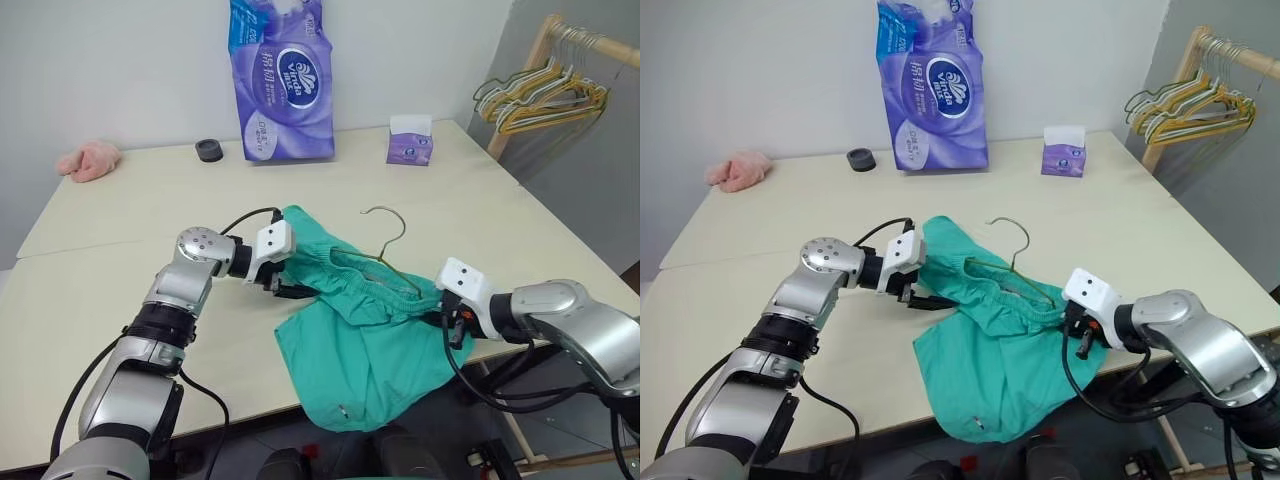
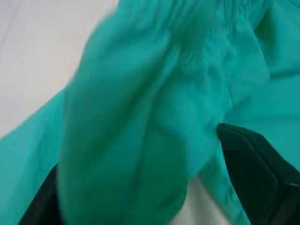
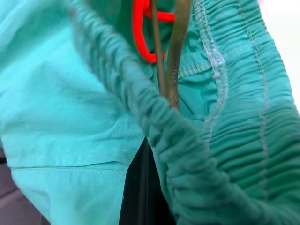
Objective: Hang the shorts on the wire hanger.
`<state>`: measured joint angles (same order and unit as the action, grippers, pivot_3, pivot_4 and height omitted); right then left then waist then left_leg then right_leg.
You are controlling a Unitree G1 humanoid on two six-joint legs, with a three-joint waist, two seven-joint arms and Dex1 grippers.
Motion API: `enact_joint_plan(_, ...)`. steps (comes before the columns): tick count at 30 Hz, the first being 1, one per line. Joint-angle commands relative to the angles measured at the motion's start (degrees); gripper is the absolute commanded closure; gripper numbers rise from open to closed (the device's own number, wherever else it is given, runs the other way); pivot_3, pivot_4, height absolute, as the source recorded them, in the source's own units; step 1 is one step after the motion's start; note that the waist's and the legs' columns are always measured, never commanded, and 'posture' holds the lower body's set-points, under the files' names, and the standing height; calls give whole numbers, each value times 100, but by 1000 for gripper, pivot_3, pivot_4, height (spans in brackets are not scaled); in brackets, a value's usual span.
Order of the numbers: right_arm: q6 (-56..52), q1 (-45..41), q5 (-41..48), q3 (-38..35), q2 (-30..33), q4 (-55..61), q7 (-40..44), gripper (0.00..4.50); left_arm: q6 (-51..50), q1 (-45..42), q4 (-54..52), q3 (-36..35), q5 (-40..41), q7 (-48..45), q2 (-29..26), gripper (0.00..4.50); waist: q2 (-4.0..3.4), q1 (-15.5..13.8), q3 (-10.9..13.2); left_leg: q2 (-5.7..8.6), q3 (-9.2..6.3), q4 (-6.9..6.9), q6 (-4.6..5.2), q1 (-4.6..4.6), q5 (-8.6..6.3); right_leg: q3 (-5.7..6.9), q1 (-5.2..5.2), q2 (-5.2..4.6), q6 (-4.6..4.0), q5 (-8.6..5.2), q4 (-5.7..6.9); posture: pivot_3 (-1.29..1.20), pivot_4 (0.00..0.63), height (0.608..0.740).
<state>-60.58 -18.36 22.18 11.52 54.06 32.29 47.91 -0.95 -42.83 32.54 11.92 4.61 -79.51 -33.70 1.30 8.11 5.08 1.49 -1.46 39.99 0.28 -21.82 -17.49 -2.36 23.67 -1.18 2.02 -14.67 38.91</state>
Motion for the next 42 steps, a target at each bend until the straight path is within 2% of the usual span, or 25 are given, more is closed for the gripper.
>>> enact_joint_plan(1,-26,35,220,-408,179,311,111,4500,244,-347,436,-50,-95,13,-14,882,1,-2,-3,0,1,1,0,1,0,-1,-1,0,0,0,0,-228,27,740)
enact_joint_plan(5,-97,112,346,-521,265,421,94,4500,274,-603,978,-122,-80,285,328,882,3,-16,-4,2,1,2,0,0,0,0,-3,-2,1,0,-1,-239,28,740)
enact_joint_plan(8,-146,152,409,-554,280,505,43,4500,326,-643,1139,-79,-88,207,483,1469,3,8,-4,2,2,1,0,-1,0,-1,-1,-1,1,0,-1,-239,28,740)
enact_joint_plan(13,-218,173,485,-591,307,576,-3,4500,531,-750,1402,-76,-228,323,550,2959,2,44,-4,1,2,0,0,-1,0,-1,1,0,1,0,1,-254,30,740)
enact_joint_plan(18,-253,376,545,-745,474,622,37,4500,892,-1041,2048,-180,-459,827,415,4464,3,35,-4,1,2,1,0,-3,0,-2,1,-1,1,0,0,-262,31,740)
enact_joint_plan(22,-228,514,585,-836,596,608,82,4500,1039,-1110,2253,-216,-507,926,397,4464,3,37,-4,2,3,1,0,-2,0,-2,0,-1,1,0,0,-257,31,740)
enact_joint_plan(33,-205,360,647,-731,470,529,-53,4500,767,-732,1612,-320,-218,671,626,4464,3,40,-4,1,3,1,0,-2,0,-3,1,-1,1,0,1,-252,33,740)
enact_joint_plan(36,-224,373,687,-766,442,529,-83,4500,726,-671,1510,-315,-213,639,567,3911,3,39,-5,2,3,1,0,-3,0,-3,1,-1,1,0,0,-252,33,740)
enact_joint_plan(39,-249,381,712,-806,437,525,-87,4500,848,-608,1494,-305,-311,732,510,3048,2,40,-5,1,2,1,0,-2,0,-3,1,-1,1,0,1,-250,33,740)
enact_joint_plan(42,-324,437,808,-960,381,539,-117,4500,1185,-606,1627,-391,-449,1257,476,2121,3,37,-5,1,2,1,0,-2,0,-3,1,-1,1,0,1,-253,39,740)
